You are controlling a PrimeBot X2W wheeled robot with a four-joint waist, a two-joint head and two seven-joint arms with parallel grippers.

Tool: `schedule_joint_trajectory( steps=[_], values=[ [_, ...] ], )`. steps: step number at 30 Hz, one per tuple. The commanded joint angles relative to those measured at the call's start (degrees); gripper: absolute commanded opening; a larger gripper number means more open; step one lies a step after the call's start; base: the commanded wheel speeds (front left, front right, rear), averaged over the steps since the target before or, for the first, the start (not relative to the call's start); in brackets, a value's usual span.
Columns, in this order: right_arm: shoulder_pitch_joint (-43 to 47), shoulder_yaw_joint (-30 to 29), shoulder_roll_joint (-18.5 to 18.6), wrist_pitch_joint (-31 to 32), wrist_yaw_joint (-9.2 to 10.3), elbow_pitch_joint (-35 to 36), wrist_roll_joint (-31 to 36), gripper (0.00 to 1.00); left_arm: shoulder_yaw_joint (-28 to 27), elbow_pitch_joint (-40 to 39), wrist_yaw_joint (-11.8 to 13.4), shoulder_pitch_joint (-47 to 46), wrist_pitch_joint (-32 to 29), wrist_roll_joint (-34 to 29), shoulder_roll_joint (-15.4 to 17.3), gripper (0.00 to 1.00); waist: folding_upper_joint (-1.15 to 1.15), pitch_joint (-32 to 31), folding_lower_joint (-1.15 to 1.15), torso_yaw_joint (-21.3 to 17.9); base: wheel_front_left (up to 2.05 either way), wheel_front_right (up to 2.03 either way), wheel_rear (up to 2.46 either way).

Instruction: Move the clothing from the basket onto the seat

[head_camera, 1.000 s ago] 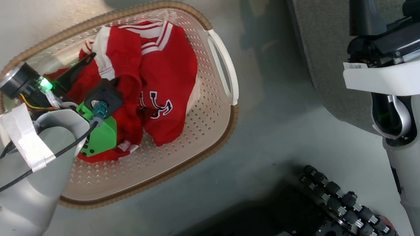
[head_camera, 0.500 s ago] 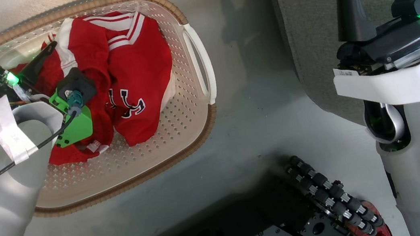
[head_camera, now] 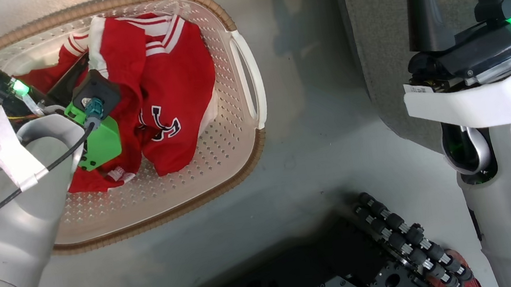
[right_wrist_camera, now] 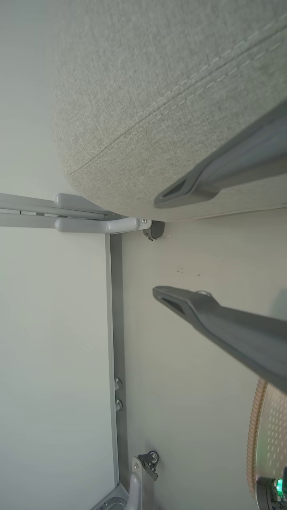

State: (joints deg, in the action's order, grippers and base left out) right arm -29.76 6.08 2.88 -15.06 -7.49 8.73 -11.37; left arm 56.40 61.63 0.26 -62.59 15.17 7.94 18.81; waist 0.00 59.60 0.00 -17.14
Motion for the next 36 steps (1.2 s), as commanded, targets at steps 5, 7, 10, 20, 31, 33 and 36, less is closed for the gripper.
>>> schedule_joint_trajectory(
  steps=[5, 7, 10, 20, 31, 33, 36],
  values=[
    [-0.2, -0.2, 0.0, -0.2, 0.00, -0.9, 0.2, 1.00, -1.0, -3.3, 0.2, 3.9, 0.0, 1.2, -0.5, 0.00, 0.00, -4.5, 0.00, 1.4, 0.00, 0.00, 0.00],
    [0.1, 0.3, 0.0, -0.2, 0.00, -1.3, 0.3, 1.00, -1.4, -4.5, 0.4, 5.3, 0.0, 1.5, -0.6, 0.00, 0.00, -6.3, 0.00, 1.7, 0.00, 0.00, 0.00],
    [0.6, 1.3, 0.1, -0.2, 0.00, -2.1, 0.6, 1.00, -2.1, -6.4, 0.4, 7.6, 0.0, 2.2, -0.8, 0.00, 0.00, -9.1, 0.00, 2.0, 0.00, 0.00, 0.00],
    [4.3, 1.3, 0.1, -0.2, 0.00, -5.0, 0.8, 1.00, -8.0, -15.4, 1.0, 17.9, 0.0, 5.5, -2.7, 0.00, 0.00, -21.1, 0.00, 5.2, 0.00, 0.00, 0.00],
    [13.4, 1.7, 0.6, -0.2, 0.00, -9.6, 1.7, 1.00, -15.2, -25.7, 1.4, 31.4, 0.0, 5.1, -4.9, 0.00, 0.00, -37.8, 0.00, 10.7, 0.00, 0.00, 0.00],
    [15.6, 1.6, 0.8, -0.2, 0.00, -10.4, 1.1, 1.00, -16.7, -27.4, 1.4, 34.1, 0.0, 5.1, -5.3, 0.00, 0.00, -41.1, 0.00, 11.4, 0.00, 0.00, 0.00],
    [18.6, 1.9, 1.2, -0.2, 0.00, -11.3, 0.6, 1.00, -19.3, -30.3, 1.6, 37.6, 0.0, 5.0, -6.1, 0.00, 0.00, -45.7, 0.00, 12.3, 0.00, 0.00, 0.00]
  ],
)
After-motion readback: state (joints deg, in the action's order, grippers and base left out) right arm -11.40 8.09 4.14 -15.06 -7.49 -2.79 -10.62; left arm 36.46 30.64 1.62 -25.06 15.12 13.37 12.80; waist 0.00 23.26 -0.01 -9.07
